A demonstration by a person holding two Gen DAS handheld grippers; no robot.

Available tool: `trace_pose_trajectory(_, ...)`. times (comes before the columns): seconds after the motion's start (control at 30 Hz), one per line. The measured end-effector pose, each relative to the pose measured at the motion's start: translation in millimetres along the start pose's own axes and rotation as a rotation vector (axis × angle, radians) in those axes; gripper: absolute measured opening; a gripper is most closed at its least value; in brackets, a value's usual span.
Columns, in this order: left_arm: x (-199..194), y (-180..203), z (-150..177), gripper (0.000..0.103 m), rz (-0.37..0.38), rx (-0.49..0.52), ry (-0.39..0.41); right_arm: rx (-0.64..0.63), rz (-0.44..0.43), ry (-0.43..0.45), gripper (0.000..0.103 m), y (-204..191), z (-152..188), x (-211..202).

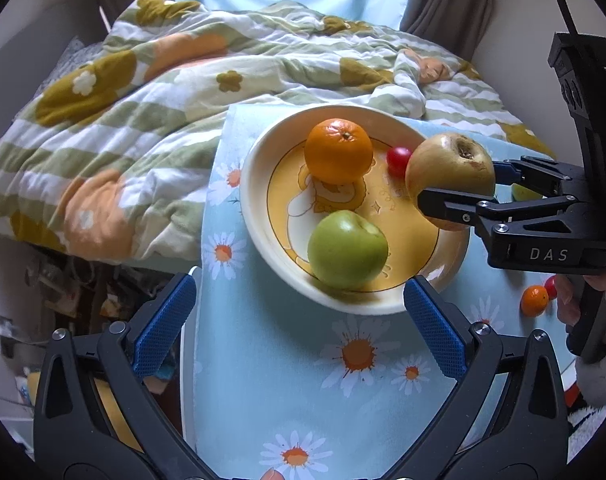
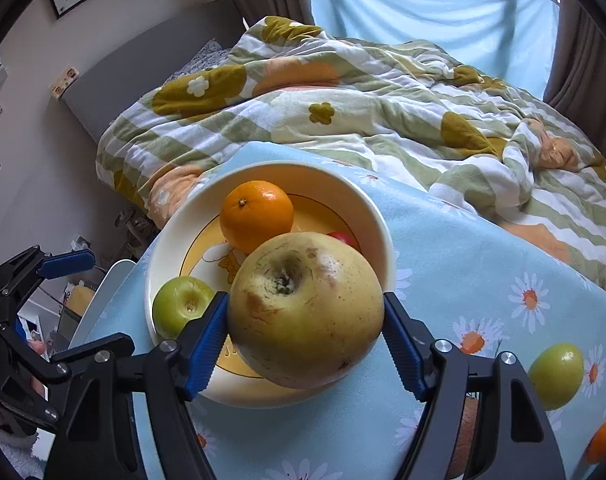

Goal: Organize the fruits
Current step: 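Lower the yellow apple into the bowl and open the right gripper, then withdraw both grippers from the bowl toward the remaining fruits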

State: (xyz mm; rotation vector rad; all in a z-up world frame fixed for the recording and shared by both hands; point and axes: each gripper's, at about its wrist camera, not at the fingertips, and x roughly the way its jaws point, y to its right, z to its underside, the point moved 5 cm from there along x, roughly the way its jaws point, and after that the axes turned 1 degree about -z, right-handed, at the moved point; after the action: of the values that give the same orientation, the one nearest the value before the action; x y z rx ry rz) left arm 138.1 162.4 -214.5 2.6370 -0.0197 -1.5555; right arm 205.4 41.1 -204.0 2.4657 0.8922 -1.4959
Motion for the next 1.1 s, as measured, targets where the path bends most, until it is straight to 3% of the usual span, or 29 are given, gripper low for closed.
trace_pose_trajectory(0.33, 5, 9, 8, 0.103, 0.006, 0.013, -0.013, 0.014, -0.011, 0.039, 0.074, 0, -1, 6)
trace_pose_trajectory(0.4, 4, 11, 8, 0.103, 0.006, 0.014, -0.012, 0.007, -0.021, 0.095, 0.099, -1, -7, -5)
trace_pose_trajectory(0.43, 3, 11, 8, 0.103, 0.007, 0.013, -0.011, 0.004, -0.016, 0.11, 0.102, -2, -9, -9)
trace_pose_trajectory(1.1, -31, 21, -2, 0.103, 0.015, 0.056, 0.023, 0.082, 0.048, 0.143, 0.102, 9, 2, -64)
